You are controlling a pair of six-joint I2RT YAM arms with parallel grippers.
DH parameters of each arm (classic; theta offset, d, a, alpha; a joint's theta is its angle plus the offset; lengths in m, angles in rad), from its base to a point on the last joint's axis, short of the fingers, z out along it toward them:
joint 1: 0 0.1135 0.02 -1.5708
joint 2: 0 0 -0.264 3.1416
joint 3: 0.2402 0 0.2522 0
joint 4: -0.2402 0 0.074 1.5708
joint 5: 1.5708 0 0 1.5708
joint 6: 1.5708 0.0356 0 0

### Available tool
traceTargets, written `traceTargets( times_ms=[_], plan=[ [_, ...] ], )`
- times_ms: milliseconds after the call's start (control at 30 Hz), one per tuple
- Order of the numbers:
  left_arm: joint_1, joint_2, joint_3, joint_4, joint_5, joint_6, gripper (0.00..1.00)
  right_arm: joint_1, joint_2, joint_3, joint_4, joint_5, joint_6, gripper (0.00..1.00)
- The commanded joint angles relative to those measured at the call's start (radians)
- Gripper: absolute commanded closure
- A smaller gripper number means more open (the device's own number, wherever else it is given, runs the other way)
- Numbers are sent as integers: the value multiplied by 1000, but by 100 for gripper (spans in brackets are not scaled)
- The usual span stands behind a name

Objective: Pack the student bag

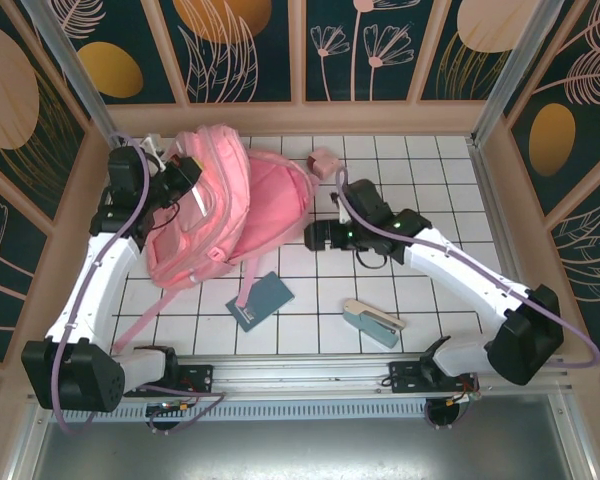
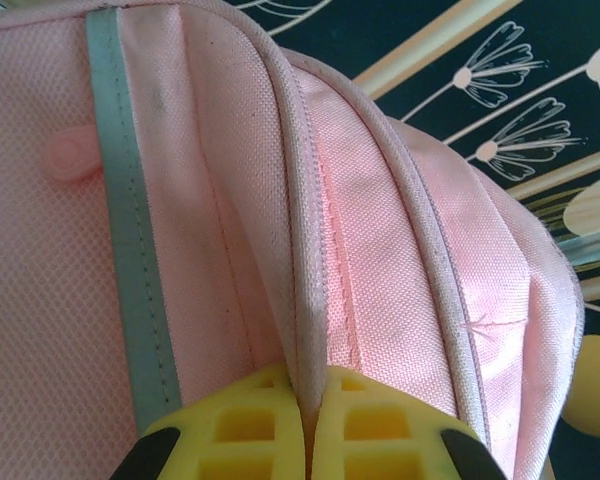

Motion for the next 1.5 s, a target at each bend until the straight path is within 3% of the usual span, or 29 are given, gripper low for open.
traceTargets(
  times_ms=[0, 200, 700, 867, 1300, 1467],
  plan=[
    [14, -8, -44, 172, -26, -1, 100, 62, 37, -3, -248, 68, -91, 1],
    [13, 17, -187, 318, 115, -45, 100, 126, 135, -26, -294, 61, -129, 1],
    [-21, 18, -264, 435, 162, -76, 100, 146, 242, -122, -293, 30, -28, 1],
    [-21, 27, -268, 465, 193, -102, 100, 158, 287, -136, -306, 94, 54, 1],
    [-21, 29, -280, 496, 210, -123, 100, 165, 126, -325, -251, 69, 218, 1],
    [-21, 28, -276, 500, 213, -124, 100, 137, 122, -347, -213, 126, 265, 15]
  ],
)
